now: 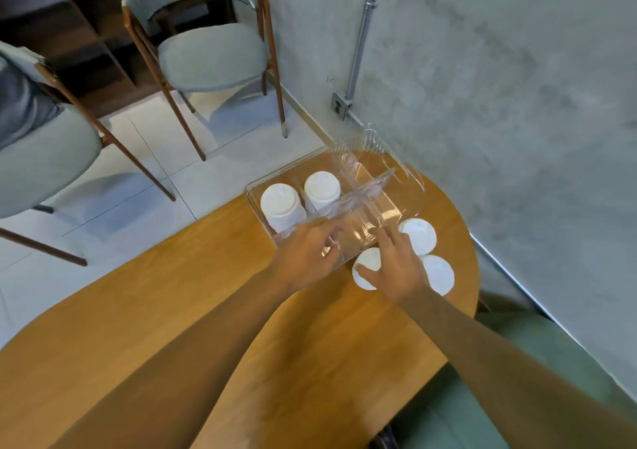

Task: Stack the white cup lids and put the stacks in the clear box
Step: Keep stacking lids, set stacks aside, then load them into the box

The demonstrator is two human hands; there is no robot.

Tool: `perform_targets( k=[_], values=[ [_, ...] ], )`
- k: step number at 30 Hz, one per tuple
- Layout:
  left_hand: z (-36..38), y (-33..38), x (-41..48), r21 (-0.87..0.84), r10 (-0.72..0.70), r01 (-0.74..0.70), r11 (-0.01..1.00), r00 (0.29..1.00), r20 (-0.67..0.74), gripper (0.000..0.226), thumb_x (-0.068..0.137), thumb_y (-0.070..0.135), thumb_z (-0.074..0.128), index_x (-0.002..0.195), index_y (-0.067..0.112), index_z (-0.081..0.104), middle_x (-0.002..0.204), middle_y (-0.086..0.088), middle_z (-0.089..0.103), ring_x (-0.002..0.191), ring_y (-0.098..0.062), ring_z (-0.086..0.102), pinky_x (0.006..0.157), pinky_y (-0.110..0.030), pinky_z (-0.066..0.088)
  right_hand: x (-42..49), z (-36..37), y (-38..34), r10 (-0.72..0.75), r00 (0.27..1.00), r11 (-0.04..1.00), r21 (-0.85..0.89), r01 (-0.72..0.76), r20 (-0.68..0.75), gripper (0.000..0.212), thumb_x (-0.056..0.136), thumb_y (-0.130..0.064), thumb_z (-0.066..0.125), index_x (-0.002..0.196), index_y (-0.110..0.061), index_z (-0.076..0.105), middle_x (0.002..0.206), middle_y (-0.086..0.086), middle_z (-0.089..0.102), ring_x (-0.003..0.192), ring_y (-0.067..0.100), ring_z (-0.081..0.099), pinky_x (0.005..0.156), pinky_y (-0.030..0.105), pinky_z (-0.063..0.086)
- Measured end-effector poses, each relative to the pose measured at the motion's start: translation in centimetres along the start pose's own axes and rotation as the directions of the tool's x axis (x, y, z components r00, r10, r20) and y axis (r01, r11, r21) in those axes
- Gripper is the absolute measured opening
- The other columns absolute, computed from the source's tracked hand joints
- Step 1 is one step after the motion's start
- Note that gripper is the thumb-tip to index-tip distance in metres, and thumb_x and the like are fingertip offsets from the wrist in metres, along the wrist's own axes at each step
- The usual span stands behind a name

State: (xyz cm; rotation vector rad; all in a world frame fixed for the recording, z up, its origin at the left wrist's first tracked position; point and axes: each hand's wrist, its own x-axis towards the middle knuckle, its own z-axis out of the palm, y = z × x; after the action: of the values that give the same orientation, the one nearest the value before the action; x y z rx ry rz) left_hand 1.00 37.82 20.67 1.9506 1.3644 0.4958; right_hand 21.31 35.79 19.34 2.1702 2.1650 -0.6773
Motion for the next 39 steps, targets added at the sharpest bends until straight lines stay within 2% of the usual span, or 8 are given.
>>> perform_targets(
  k=[5,14,18,21,26,30,35,39],
  values=[
    [2.4,-0.3,-2.4,0.034,0.087,-0.089,0.995,0.995,0.043,0.026,0.099,0.016,0.068,0.124,0.021,0.073,0.101,0.009,0.072,0.083,-0.005,0.058,0.071,-0.016,0.043,-1.4,2.9,0.2,0.014,0.999,0.996,-0.088,-0.010,0.043,0.084,0.088,-0.052,0.075,0.156,-0.020,0.038,0.156,0.006,0.042,0.142,0.029,0.039,0.111,0.044,0.043],
    [6.0,-2.5,-5.1,0.010,0.024,-0.026,1.000,0.989,0.146,0.025,0.094,0.005,0.067,0.114,0.016,0.075,0.095,0.003,0.072,0.080,-0.012,0.063,0.074,-0.031,0.055,-2.1,6.0,0.7,-0.032,0.999,0.973,-0.229,0.027,-0.020,0.070,0.085,-0.057,0.075,0.143,-0.022,0.053,0.143,0.006,0.049,0.126,0.028,0.045,0.105,0.040,0.043],
    [8.4,-3.8,-5.3,0.084,-0.142,0.121,0.989,0.936,0.322,0.043,0.095,0.010,0.067,0.137,0.018,0.064,0.122,-0.002,0.067,0.114,-0.021,0.061,0.098,-0.039,0.053,-2.7,6.5,0.9,-0.024,0.999,0.973,-0.229,0.019,-0.022,0.072,0.082,-0.063,0.073,0.140,-0.023,0.058,0.138,0.004,0.052,0.122,0.027,0.046,0.103,0.042,0.044],
    [10.4,-4.8,-5.5,0.142,-0.229,0.188,0.972,0.894,0.385,0.061,0.094,0.014,0.070,0.152,0.019,0.050,0.148,-0.004,0.052,0.138,-0.026,0.049,0.112,-0.042,0.046,-2.9,7.4,1.0,-0.004,0.999,0.986,-0.165,0.012,0.048,0.079,0.083,-0.060,0.074,0.147,-0.024,0.046,0.146,0.004,0.044,0.129,0.027,0.044,0.108,0.041,0.043],
    [13.5,-6.3,-5.5,0.030,-0.245,0.250,0.968,0.911,0.331,0.085,0.087,0.018,0.080,0.160,0.022,0.037,0.151,0.001,0.042,0.132,-0.026,0.053,0.108,-0.042,0.051,-3.0,8.8,1.3,-0.008,0.998,0.992,-0.122,0.016,0.064,0.084,0.088,-0.051,0.075,0.154,-0.026,0.029,0.151,0.002,0.033,0.129,0.024,0.041,0.106,0.032,0.043],
    [15.2,-6.1,-4.8,-0.060,-0.202,0.219,0.974,0.957,0.209,0.081,0.086,0.025,0.084,0.156,0.023,0.042,0.142,0.007,0.044,0.119,-0.020,0.059,0.101,-0.037,0.054,-3.0,9.6,1.6,-0.032,0.999,0.984,-0.174,0.032,0.002,0.085,0.083,-0.050,0.080,0.151,-0.021,0.037,0.144,0.007,0.040,0.117,0.027,0.048,0.099,0.033,0.045],
    [16.8,-5.8,-3.9,-0.122,-0.180,0.195,0.973,0.976,0.122,0.082,0.083,0.026,0.088,0.153,0.019,0.045,0.149,0.004,0.043,0.137,-0.014,0.045,0.111,-0.022,0.038,-2.7,10.7,2.1,-0.035,0.996,0.978,-0.210,0.018,-0.079,0.093,0.058,-0.054,0.094,0.133,-0.015,0.056,0.119,0.011,0.055,0.090,0.026,0.055,0.078,0.034,0.053],
    [17.1,-5.9,-3.2,-0.073,-0.181,0.188,0.979,0.979,0.099,0.085,0.082,0.030,0.089,0.153,0.019,0.046,0.152,0.003,0.046,0.137,-0.017,0.049,0.104,-0.023,0.043,-2.6,11.4,2.4,-0.038,0.995,0.978,-0.209,0.019,-0.087,0.092,0.060,-0.054,0.095,0.135,-0.017,0.056,0.121,0.011,0.057,0.097,0.028,0.059,0.081,0.034,0.057]
  ],
)
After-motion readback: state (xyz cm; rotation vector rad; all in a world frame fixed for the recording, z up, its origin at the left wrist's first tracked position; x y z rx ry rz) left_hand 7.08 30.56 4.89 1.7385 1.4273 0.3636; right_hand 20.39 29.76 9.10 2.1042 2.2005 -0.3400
